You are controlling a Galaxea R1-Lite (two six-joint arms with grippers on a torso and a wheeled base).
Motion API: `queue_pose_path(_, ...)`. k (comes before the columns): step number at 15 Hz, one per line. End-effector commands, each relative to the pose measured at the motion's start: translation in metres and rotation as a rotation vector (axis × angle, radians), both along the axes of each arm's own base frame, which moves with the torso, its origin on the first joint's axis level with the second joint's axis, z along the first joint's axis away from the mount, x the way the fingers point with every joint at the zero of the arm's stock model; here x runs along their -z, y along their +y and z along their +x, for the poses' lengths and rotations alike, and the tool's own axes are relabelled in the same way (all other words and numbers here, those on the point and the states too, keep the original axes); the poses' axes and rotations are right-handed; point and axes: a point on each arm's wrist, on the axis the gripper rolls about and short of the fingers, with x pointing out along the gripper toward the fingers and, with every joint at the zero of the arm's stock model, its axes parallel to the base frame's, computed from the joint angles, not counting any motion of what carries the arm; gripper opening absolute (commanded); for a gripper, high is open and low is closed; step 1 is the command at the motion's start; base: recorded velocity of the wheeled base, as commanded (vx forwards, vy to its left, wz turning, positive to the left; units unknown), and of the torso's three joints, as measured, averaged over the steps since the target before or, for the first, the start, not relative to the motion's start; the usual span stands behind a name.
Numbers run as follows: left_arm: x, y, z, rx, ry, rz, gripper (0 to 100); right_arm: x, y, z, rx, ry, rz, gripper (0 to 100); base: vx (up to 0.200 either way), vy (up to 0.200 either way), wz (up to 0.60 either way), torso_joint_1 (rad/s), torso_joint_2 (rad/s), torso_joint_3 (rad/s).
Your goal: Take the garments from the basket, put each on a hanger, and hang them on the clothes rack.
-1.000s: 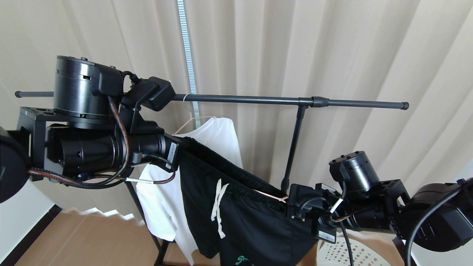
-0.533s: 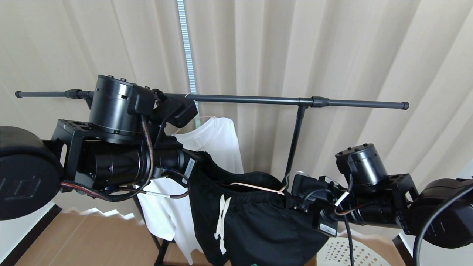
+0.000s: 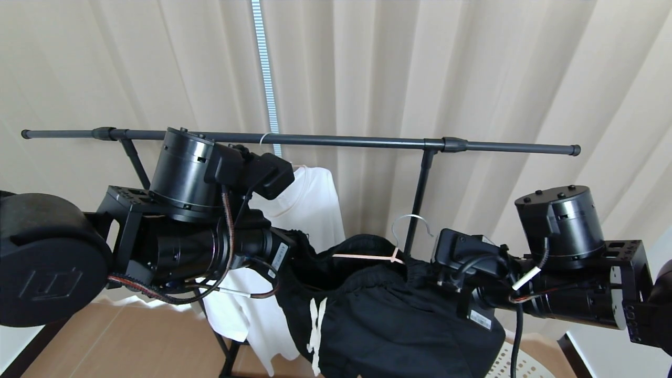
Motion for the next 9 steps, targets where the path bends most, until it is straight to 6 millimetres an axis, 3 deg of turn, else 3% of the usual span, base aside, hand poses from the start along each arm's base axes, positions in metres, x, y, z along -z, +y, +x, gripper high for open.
queue_pose_path(1,0.003,-0.001,-0.002,0.006,0.006,0.007,0,-0.008,-0.001,-0.005,-0.005,-0.025,0.022,0,0.000,0.000,0.00,0.000,0.00,0.000)
queue_pose_path(9,0.003,-0.002,-0.022,0.023,0.030,0.037,0,-0.018,0.002,-0.002,0.045,-0.033,0.123,0,0.000,0.000,0.00,0.000,0.00,0.000)
